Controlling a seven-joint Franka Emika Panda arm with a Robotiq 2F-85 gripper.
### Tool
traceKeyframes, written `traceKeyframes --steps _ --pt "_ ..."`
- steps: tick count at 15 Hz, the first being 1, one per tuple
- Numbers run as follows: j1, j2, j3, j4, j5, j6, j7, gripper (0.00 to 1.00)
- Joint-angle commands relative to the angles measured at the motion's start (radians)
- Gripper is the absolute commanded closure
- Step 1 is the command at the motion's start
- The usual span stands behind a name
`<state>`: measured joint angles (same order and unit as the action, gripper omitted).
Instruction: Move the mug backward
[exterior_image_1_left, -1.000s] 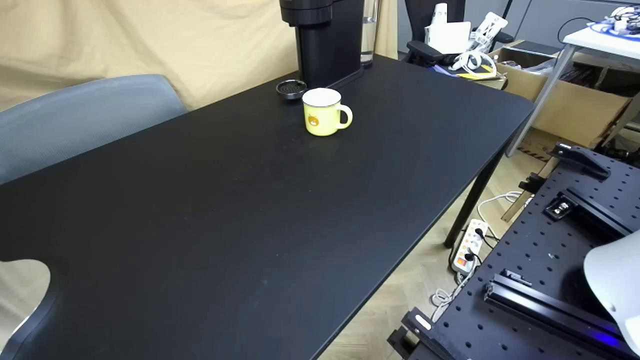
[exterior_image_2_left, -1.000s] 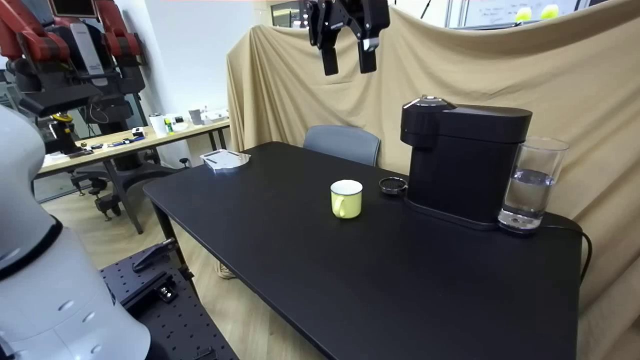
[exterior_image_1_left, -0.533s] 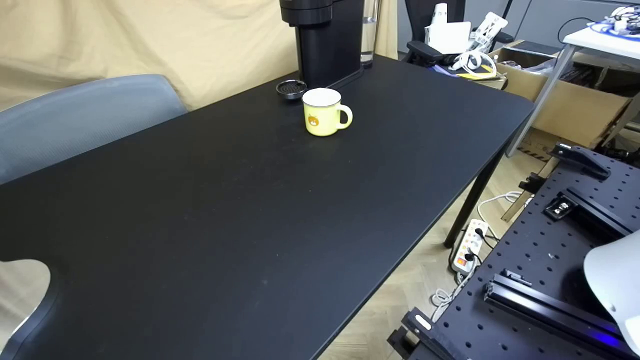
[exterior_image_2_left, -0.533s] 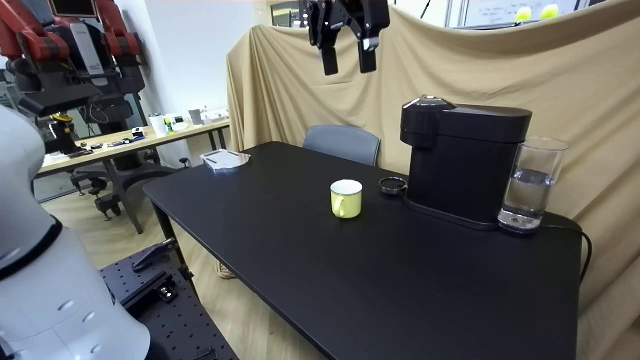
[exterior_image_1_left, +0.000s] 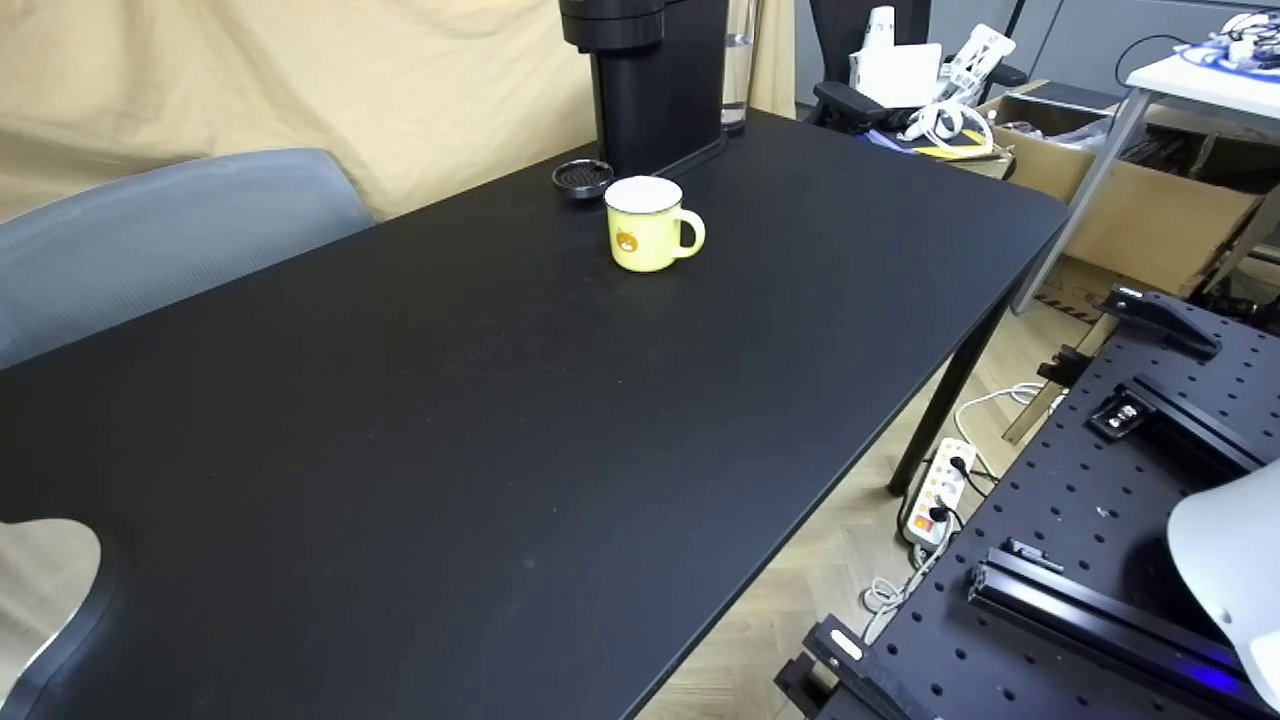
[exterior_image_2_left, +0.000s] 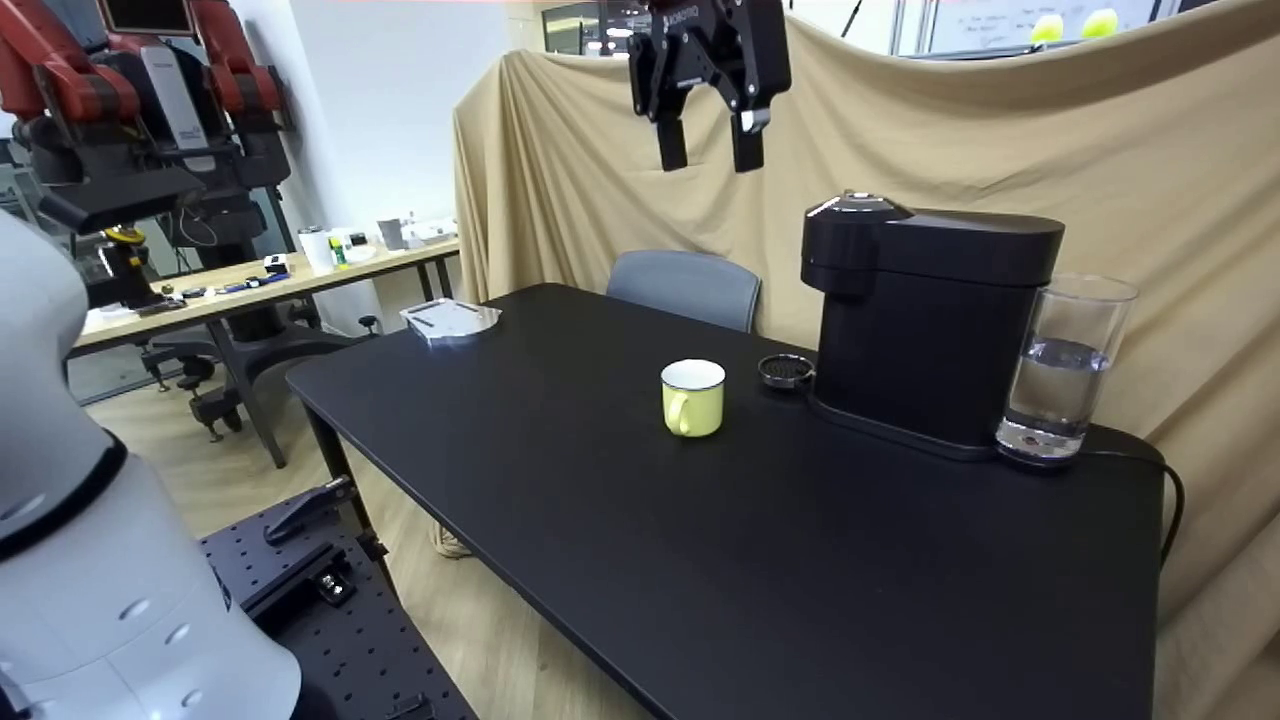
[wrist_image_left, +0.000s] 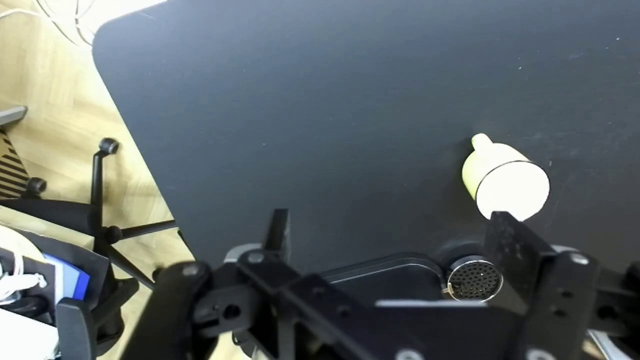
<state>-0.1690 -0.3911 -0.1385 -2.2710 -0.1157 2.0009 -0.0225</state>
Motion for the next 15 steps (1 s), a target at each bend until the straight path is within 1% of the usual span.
traceKeyframes --steps 1,7,10,12,13,15 --pt "0.060 0.162 0.020 0.080 0.041 0.059 -0.033 0.00" --pt "0.162 0.363 0.106 0.138 0.078 0.214 -0.138 0.00" --pt "0.186 0.442 0.138 0.162 0.109 0.216 -0.203 0.00" --pt "0.184 0.472 0.146 0.172 0.128 0.196 -0.236 0.00" --pt "0.185 0.438 0.149 0.129 0.106 0.229 -0.193 0.00" --pt "0.184 0.458 0.152 0.130 0.107 0.236 -0.197 0.00"
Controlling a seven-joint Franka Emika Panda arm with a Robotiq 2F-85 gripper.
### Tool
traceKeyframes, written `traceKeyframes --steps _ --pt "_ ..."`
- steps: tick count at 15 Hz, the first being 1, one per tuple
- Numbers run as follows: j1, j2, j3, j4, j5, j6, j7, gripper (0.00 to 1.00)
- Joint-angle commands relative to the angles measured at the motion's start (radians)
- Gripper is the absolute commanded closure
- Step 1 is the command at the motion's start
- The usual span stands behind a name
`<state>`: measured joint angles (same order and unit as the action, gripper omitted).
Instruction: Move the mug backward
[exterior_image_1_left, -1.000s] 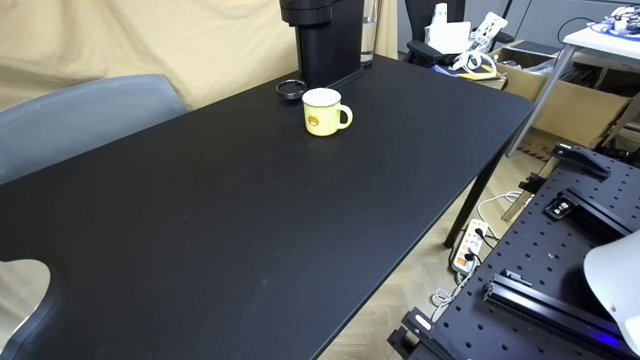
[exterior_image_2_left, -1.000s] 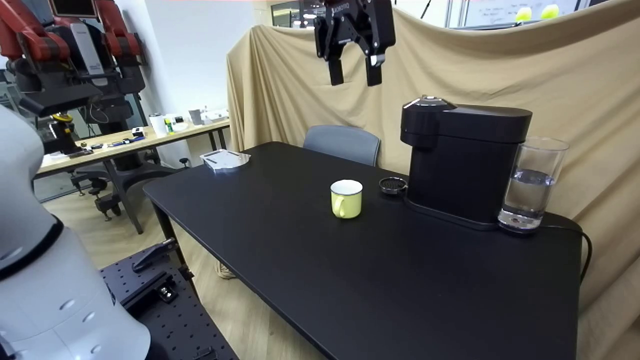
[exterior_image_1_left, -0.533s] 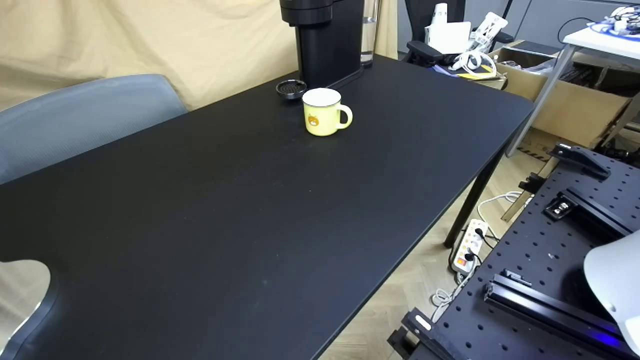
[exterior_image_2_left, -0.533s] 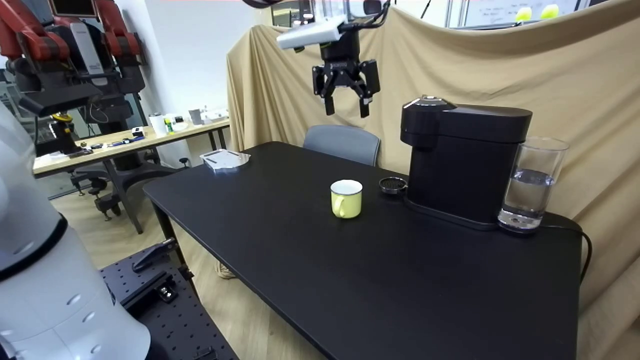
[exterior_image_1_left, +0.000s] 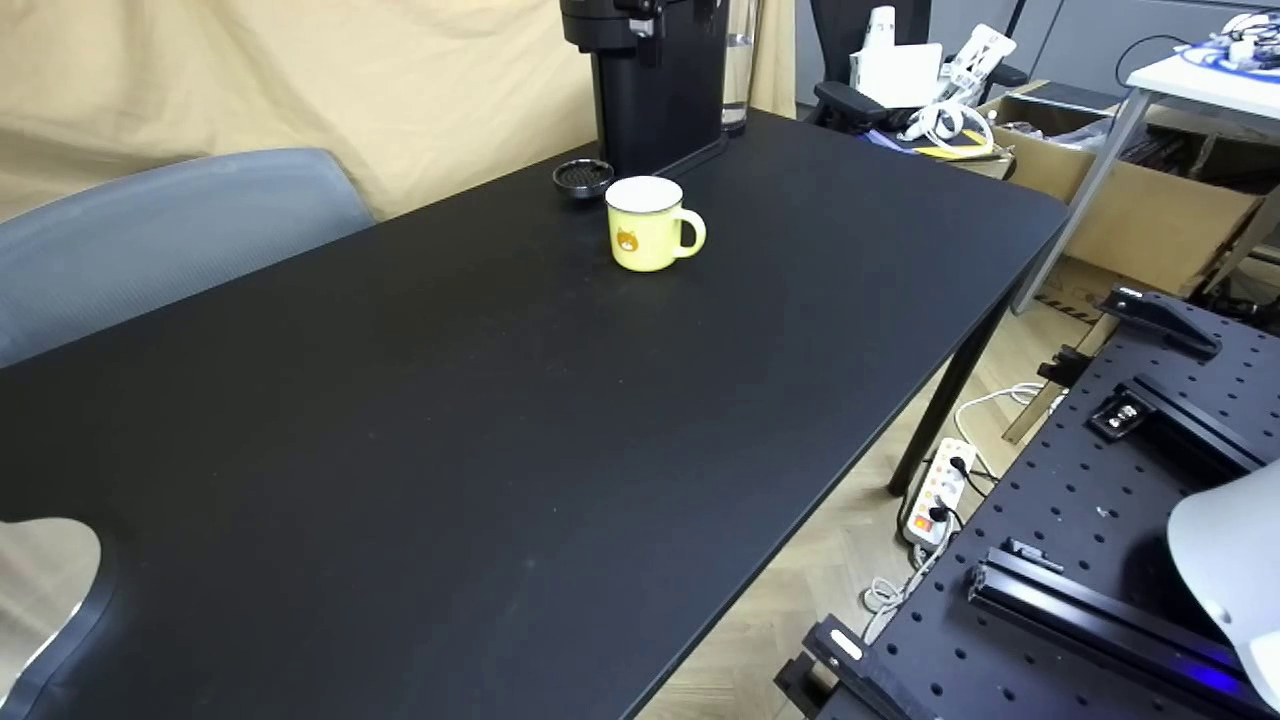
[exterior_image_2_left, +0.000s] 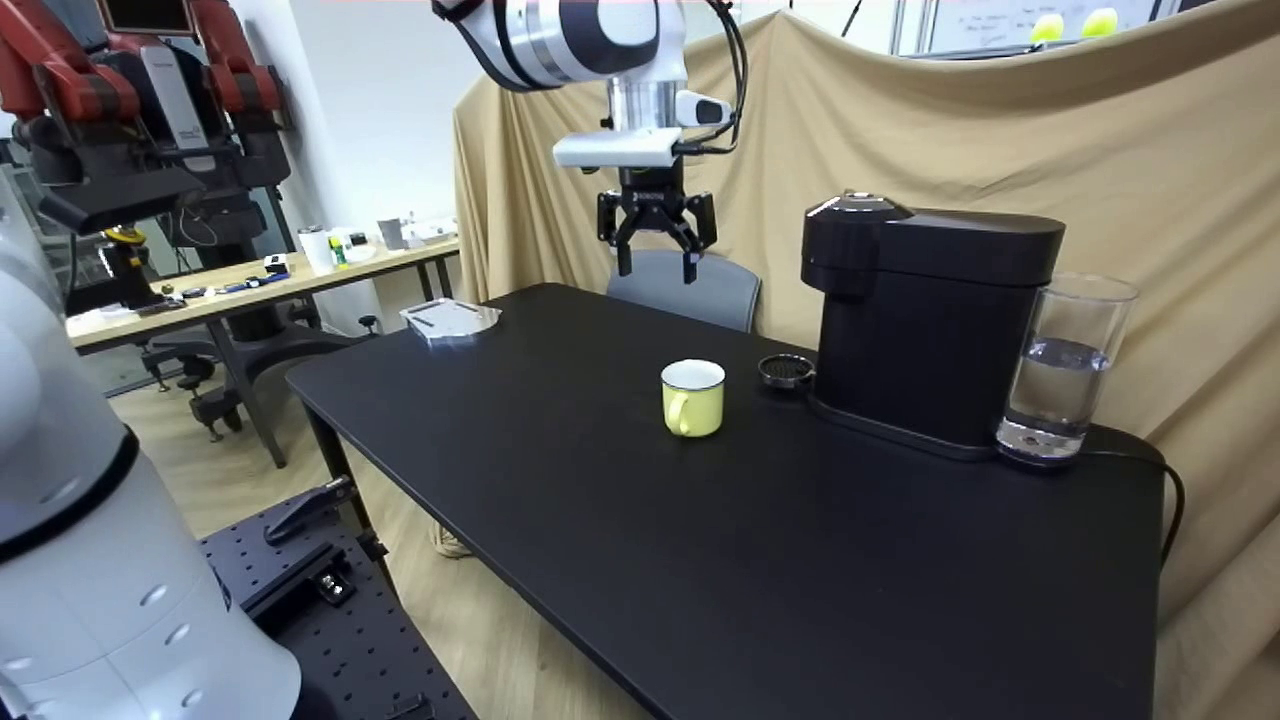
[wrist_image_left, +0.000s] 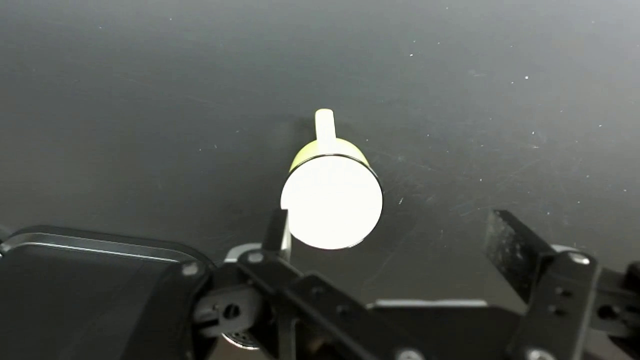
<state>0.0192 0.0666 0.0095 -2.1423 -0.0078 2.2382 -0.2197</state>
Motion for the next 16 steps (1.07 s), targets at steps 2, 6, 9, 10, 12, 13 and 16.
traceKeyframes --steps 2,6,9,10,12,13,16 --pt "-0.005 -0.002 0.004 0.001 0.000 -0.001 0.001 0.00" --pt "-0.007 0.049 0.004 -0.026 0.031 0.145 0.025 0.00" --pt "-0.002 0.117 0.016 -0.025 0.045 0.206 0.023 0.00" --pt "0.000 0.143 0.020 -0.020 0.038 0.219 0.027 0.00" --pt "0.002 0.194 0.024 -0.001 0.019 0.238 0.031 0.00" --pt "0.003 0.217 0.026 0.010 0.009 0.240 0.032 0.00" --pt "0.004 0.281 0.029 0.048 -0.002 0.230 0.032 0.00"
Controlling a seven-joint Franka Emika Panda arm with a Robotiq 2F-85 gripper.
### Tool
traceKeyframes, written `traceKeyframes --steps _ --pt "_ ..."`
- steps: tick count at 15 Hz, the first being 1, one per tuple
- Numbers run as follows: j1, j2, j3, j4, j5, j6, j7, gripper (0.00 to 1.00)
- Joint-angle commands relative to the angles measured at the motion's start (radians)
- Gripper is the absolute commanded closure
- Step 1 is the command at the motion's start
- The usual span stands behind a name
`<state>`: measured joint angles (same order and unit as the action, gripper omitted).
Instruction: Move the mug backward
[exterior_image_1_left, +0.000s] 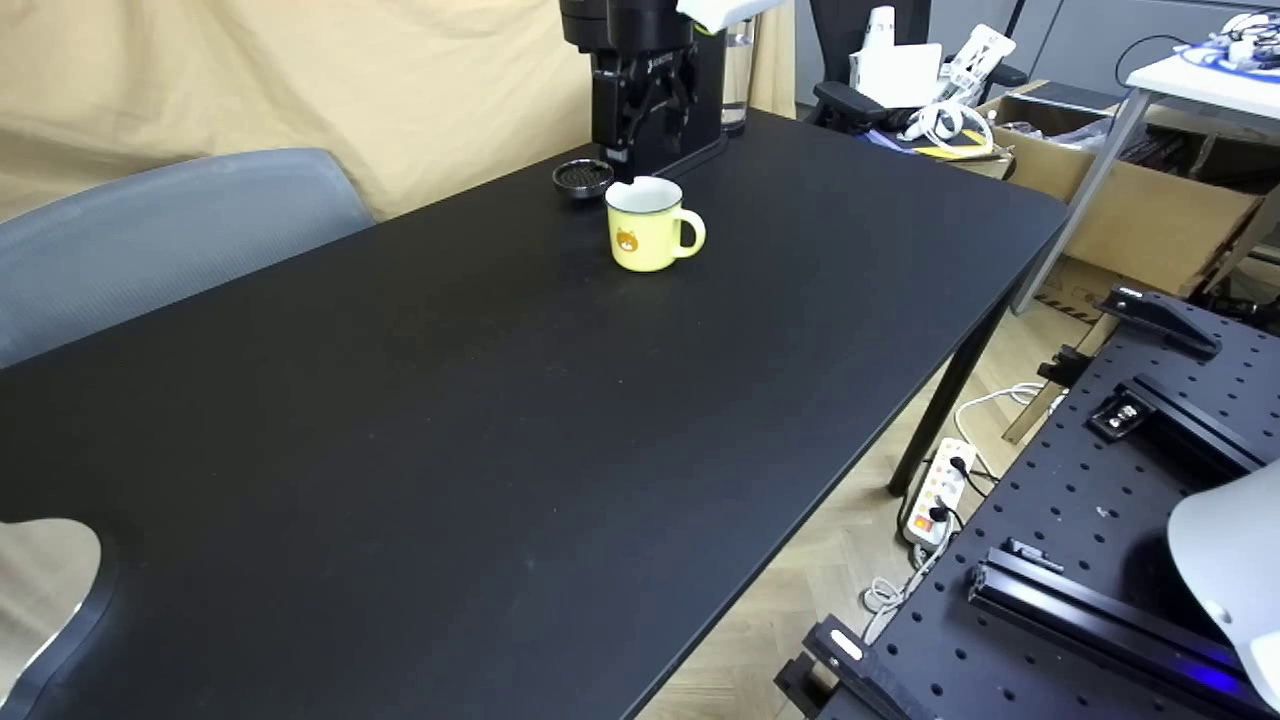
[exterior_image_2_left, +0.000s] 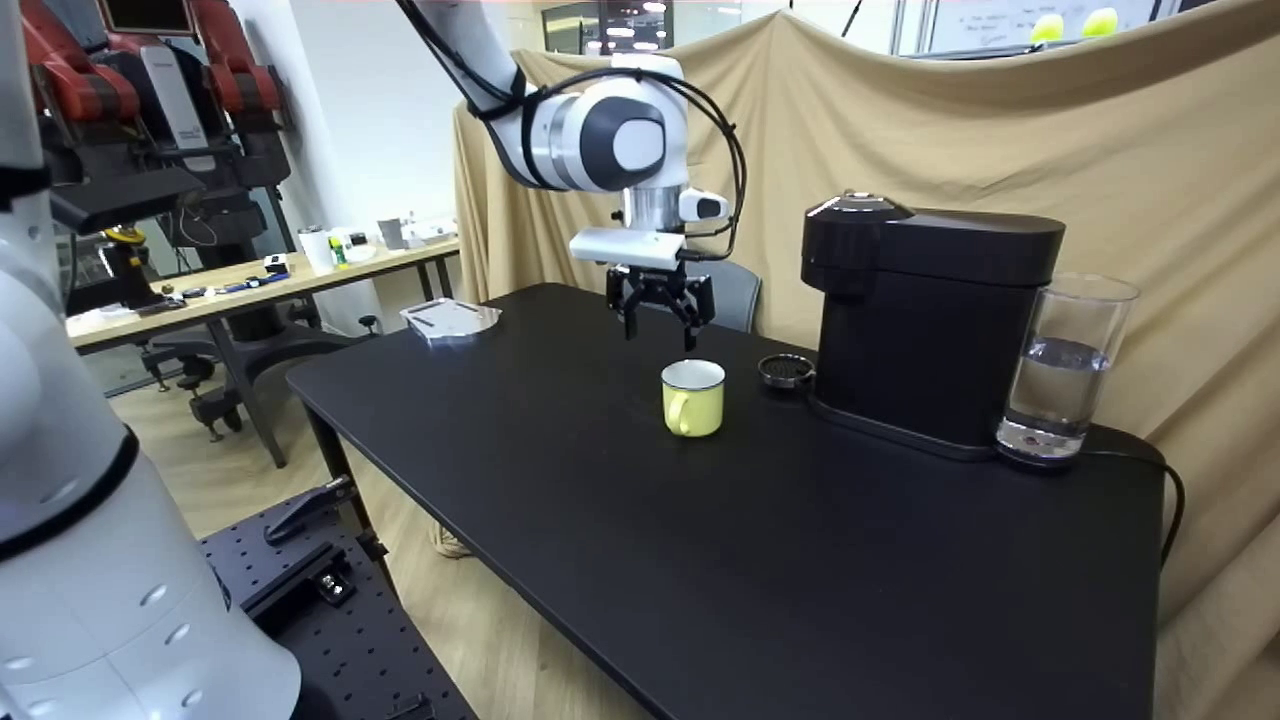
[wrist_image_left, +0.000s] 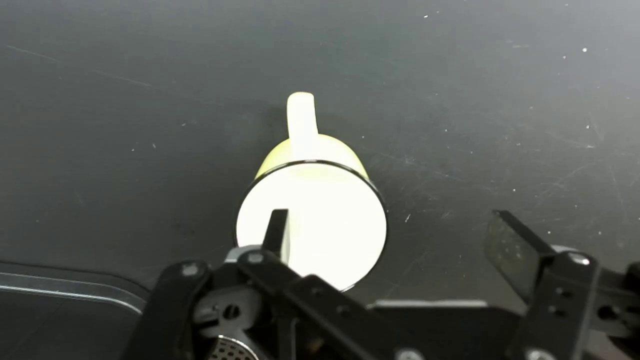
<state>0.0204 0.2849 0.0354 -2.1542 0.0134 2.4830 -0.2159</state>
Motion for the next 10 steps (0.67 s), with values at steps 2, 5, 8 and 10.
traceKeyframes --steps 2,5,8,10 --pt "0.002 0.101 0.005 0.082 -0.024 -0.016 0.028 0.00" --pt "0.006 0.148 0.004 0.113 -0.036 -0.006 0.033 0.00" --pt "0.011 0.185 0.004 0.148 -0.045 -0.012 0.037 0.00" --pt "0.014 0.209 0.003 0.173 -0.053 -0.021 0.037 0.00"
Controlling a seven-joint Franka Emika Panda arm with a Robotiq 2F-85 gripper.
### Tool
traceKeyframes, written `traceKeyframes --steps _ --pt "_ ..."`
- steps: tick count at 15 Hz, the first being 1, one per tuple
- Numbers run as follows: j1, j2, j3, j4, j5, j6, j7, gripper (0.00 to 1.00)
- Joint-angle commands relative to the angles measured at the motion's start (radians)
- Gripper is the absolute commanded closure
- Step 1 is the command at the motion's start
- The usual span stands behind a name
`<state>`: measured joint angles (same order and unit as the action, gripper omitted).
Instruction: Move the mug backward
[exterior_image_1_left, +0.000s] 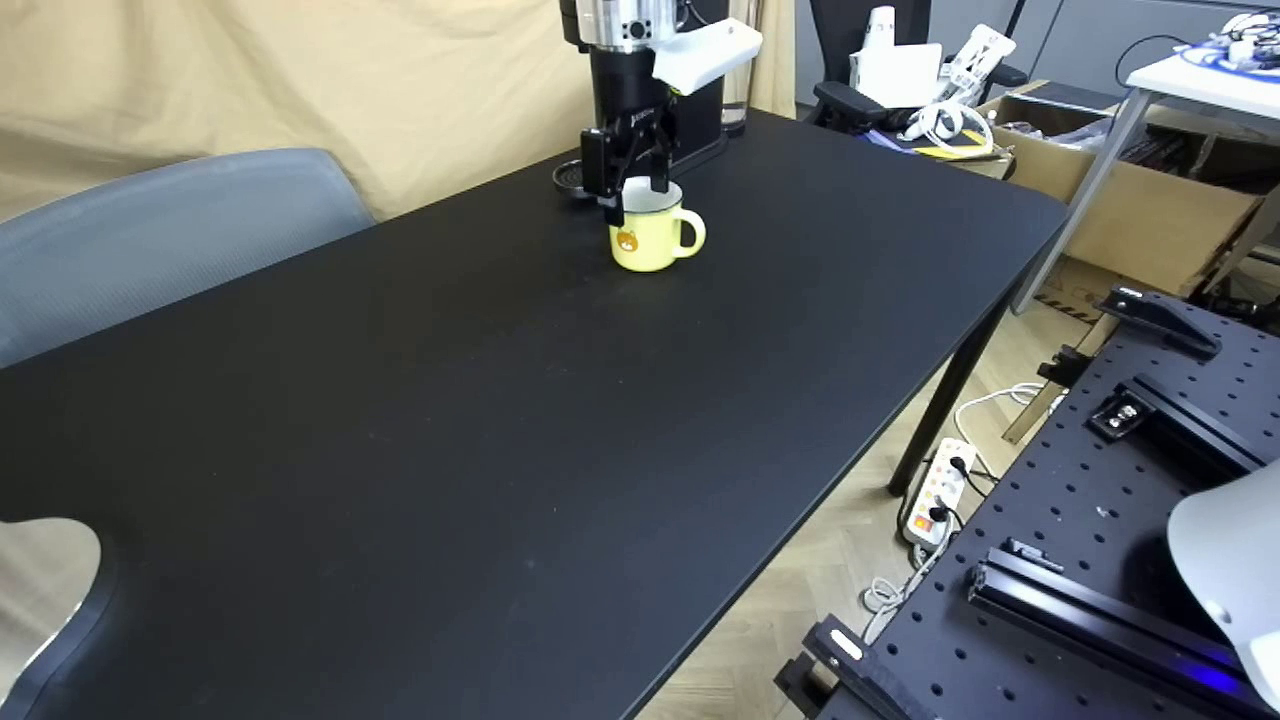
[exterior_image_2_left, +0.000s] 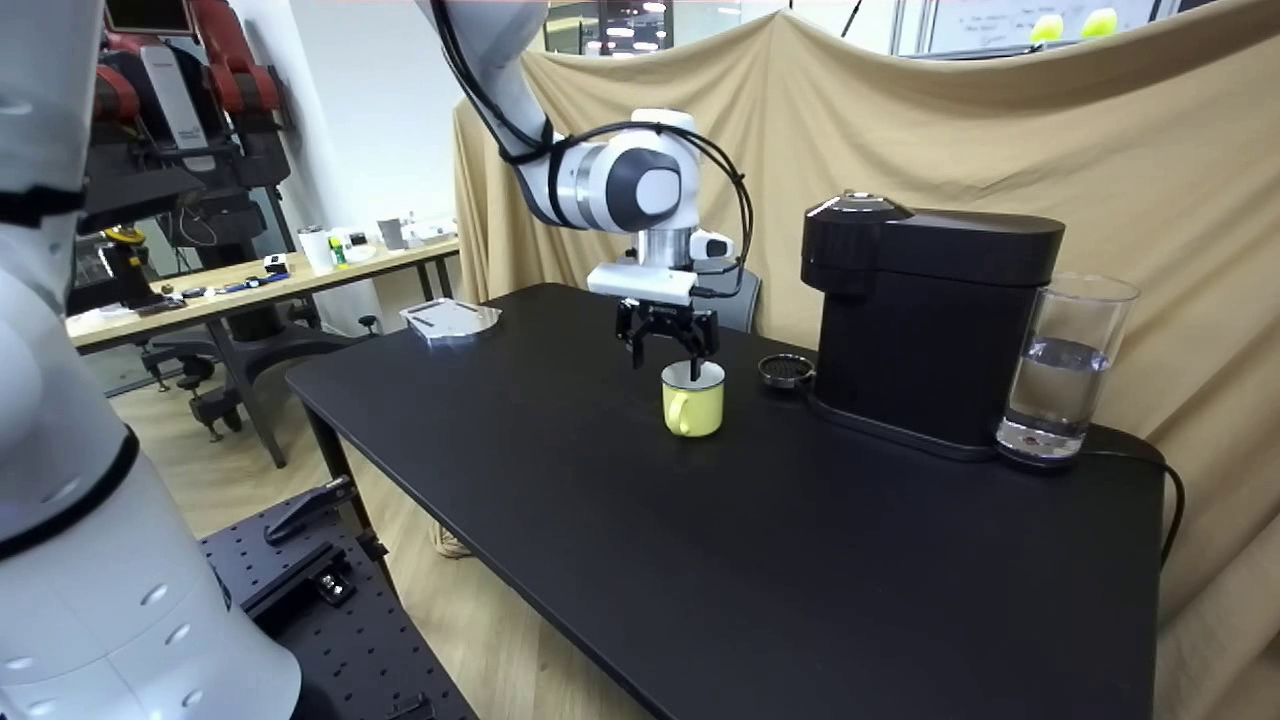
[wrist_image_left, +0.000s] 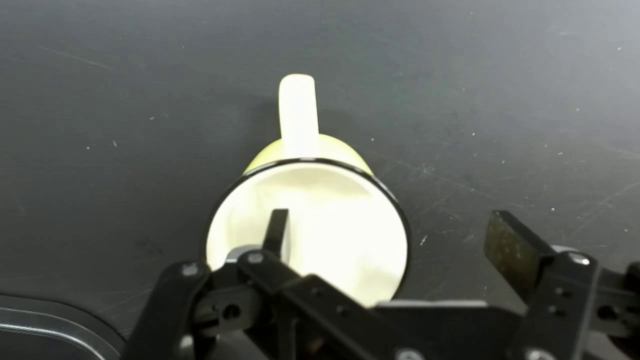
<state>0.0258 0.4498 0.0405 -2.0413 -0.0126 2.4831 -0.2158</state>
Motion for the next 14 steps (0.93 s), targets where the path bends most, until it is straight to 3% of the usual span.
traceKeyframes --steps 1,2,3,4,14 --pt "0.010 0.055 -0.002 0.072 -0.034 -0.025 0.037 0.00" --pt "0.010 0.066 -0.002 0.082 -0.036 -0.031 0.035 0.00" --pt "0.012 0.076 -0.002 0.093 -0.039 -0.032 0.034 0.25" --pt "0.013 0.085 -0.002 0.102 -0.043 -0.033 0.034 0.26" --pt "0.021 0.114 0.001 0.144 -0.073 -0.039 0.022 0.95"
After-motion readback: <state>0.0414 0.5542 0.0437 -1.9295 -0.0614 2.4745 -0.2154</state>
